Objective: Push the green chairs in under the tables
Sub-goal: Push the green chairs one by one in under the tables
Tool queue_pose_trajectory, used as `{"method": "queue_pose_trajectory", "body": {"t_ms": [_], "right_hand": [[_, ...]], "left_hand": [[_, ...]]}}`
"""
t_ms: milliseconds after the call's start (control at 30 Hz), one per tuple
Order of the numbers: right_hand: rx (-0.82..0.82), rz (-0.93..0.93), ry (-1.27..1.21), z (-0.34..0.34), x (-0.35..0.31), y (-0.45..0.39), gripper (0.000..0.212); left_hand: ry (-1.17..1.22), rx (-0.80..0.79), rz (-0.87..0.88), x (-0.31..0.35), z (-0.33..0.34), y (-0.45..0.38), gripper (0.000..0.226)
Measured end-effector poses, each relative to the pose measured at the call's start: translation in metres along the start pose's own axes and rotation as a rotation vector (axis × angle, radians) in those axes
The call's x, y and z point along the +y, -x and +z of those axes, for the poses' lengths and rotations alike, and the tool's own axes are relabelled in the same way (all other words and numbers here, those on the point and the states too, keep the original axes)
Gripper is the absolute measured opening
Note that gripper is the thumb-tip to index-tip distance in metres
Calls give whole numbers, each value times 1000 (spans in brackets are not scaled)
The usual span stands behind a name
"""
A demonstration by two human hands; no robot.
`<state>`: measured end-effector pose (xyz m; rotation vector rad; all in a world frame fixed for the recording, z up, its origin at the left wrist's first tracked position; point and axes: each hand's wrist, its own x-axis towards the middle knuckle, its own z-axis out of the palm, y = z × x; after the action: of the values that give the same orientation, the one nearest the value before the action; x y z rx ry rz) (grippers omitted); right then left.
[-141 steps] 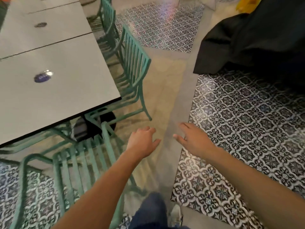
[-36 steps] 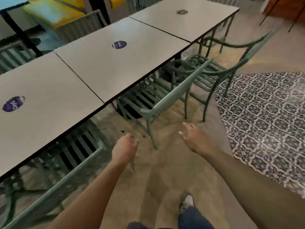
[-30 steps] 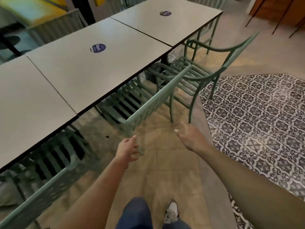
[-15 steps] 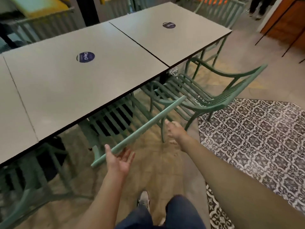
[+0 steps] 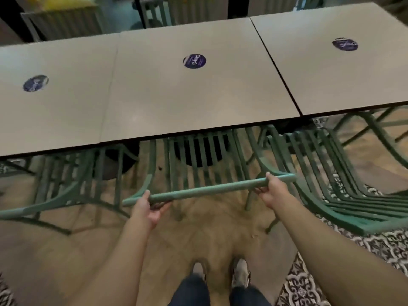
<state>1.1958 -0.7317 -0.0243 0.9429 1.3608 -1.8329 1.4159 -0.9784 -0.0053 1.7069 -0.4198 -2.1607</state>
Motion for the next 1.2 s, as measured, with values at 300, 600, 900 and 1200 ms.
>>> {"method": "queue_pose_trajectory", "body": {"t_ms": [300,600,900,1200], "right_hand": [[-17,38,100,2,-10,6,39],[-55,-39,64,-86,3,46,53],[203,-178,-173,-247,-6,85,61],[210,-276,-238,-384,-68,93,57]], "left_hand": [[-18,7,-9,0,2,-5,48],[-527,-132,-116,-79,20,39,58],[-866,-427,-254,-214,62,95,61],[-973,-495,-180,-356,125,180,62]]}}
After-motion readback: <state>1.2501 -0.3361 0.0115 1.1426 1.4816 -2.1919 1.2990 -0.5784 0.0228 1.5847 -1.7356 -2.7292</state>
